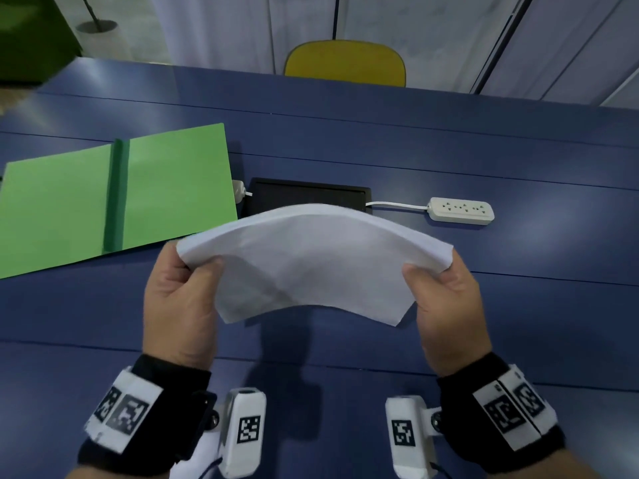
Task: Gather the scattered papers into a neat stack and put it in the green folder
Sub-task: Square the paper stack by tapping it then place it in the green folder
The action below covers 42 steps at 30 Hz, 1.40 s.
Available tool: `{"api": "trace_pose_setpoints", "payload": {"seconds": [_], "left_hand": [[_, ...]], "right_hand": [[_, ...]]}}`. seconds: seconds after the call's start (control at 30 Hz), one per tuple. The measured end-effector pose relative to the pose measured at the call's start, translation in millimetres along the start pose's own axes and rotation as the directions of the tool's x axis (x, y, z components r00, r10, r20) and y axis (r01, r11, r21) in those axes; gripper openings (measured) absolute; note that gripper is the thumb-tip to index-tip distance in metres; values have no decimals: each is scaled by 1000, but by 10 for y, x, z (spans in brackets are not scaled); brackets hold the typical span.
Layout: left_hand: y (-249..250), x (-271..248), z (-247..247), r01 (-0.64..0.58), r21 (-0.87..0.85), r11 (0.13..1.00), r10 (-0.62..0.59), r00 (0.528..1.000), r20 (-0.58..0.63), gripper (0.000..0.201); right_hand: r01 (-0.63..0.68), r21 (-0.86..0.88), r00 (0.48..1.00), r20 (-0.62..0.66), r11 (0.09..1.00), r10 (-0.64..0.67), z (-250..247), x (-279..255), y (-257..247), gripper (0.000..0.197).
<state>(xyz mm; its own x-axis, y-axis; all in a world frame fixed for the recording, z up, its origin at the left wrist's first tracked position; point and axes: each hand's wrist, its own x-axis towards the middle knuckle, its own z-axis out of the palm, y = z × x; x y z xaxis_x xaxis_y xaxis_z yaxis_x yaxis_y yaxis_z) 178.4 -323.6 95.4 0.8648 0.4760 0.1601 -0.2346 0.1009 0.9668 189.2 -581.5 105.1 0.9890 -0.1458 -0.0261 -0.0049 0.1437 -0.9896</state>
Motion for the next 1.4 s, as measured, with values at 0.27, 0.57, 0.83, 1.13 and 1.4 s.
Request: {"api": "trace_pose_setpoints", "payload": {"seconds": [0.27,0.57,0.83,1.13,1.4], "left_hand": [[-434,-120,-148,288,76,955,-282,956,-74,38],[-295,-67,-42,223,-55,973,-224,974,-25,51],[-432,-135,-148,320,48,946,-319,947,-31,40],[-340,-81,-186,287,-48,957,-288,957,-14,41],[-344,-126,-175,371,24,928,-370,928,-33,45]], "right_hand": [[-244,-132,970,-43,961,240,-104,23,532,6],[-185,-13,983,15,983,185,-79,-49,369,38],[-257,-67,966,-31,964,256,-112,-56,520,34],[-170,24,985,11,985,169,-122,-66,381,40],[-282,-22,960,-2,959,282,-105,-90,509,37]]}}
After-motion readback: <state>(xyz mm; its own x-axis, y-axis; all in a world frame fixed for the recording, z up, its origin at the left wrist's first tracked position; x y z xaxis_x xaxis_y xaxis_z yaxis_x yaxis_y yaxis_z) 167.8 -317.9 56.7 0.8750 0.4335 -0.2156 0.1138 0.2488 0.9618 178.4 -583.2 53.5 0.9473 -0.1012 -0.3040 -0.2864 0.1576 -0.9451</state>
